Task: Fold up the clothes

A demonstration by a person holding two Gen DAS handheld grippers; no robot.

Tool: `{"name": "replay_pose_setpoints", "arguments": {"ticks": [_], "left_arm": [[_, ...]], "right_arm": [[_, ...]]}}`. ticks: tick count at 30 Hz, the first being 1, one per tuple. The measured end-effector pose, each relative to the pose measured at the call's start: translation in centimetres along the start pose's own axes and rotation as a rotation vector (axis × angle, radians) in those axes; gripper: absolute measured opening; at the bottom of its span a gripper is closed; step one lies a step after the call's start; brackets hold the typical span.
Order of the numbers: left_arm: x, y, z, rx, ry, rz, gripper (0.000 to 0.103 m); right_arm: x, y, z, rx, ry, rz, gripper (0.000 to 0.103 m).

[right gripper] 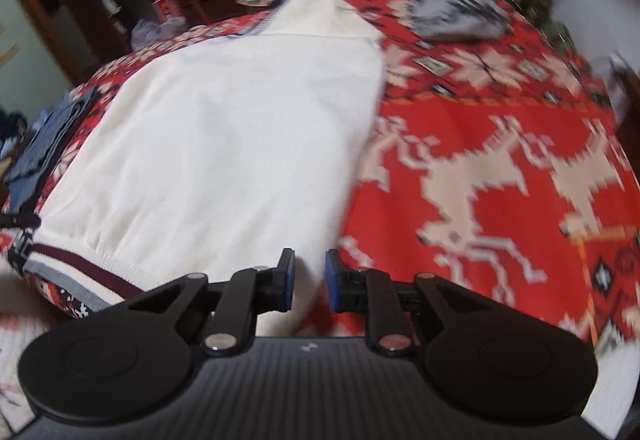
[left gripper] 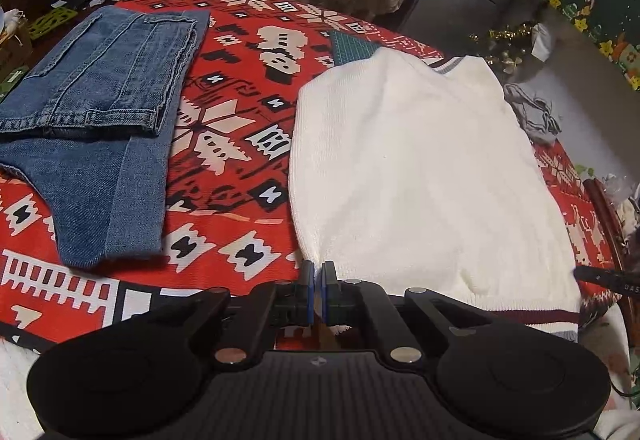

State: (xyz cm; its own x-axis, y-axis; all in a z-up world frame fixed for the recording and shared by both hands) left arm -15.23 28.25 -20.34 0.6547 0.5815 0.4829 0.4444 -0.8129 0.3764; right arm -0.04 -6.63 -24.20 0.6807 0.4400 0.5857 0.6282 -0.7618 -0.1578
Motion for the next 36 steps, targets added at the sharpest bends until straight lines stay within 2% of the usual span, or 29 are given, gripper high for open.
{"name": "replay_pose_setpoints", "arguments": {"ticks": [4, 12, 16, 20, 26, 32, 36], "left_arm": [[0.2, -0.1, -0.3, -0.002, 0.010, -0.003, 0.004], [1.3, -1.6, -0.8, 0.027, 0.057, -0.048, 0.004], [1.3, -1.5, -0.7, 0.038, 0.056, -0.026, 0.004], [1.2, -1.5, -0.4, 0.035, 0.044, -0.026, 0.004], [1.1, -1.2, -0.3, 0.036, 0.040, -0.010, 0.003], [1.0, -1.2, -0.4, 0.038, 0.042, -0.009, 0.003], [1.0, -1.2, -0.5, 0.031, 0.044, -0.013, 0.003]], "right_arm": [[1.3, -2.6, 1.6, 0.011, 0.004, -0.091, 0.018], [3.0, -4.8, 4.1, 0.073, 0.018, -0.113, 0.019], [3.0, -3.5, 2.8, 0.079, 0.047, -0.029, 0.019], [1.3, -1.1, 1.2, 0.016, 0.022, 0.016, 0.019], [-0.5, -1.2, 0.9, -0.027, -0.011, 0.013, 0.019], [-0.2, -2.1, 1.6, -0.067, -0.023, -0.022, 0.026], [-0.1, -1.0, 0.4, -0.058, -0.003, 0.027, 0.029]]}}
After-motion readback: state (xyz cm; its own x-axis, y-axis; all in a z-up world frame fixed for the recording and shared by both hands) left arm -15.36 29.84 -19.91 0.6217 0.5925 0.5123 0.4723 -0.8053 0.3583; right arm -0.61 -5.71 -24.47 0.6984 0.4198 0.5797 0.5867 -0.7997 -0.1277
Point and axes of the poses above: each gripper's, at about its wrist camera, not at the fingertips, and z roughly the way its jaws point, y to its right, x to its top, the point moved 6 cm from there along z, roughly the way its jaws point, and after that the axes turned 8 degrees about -z, right-handed, at the moved point
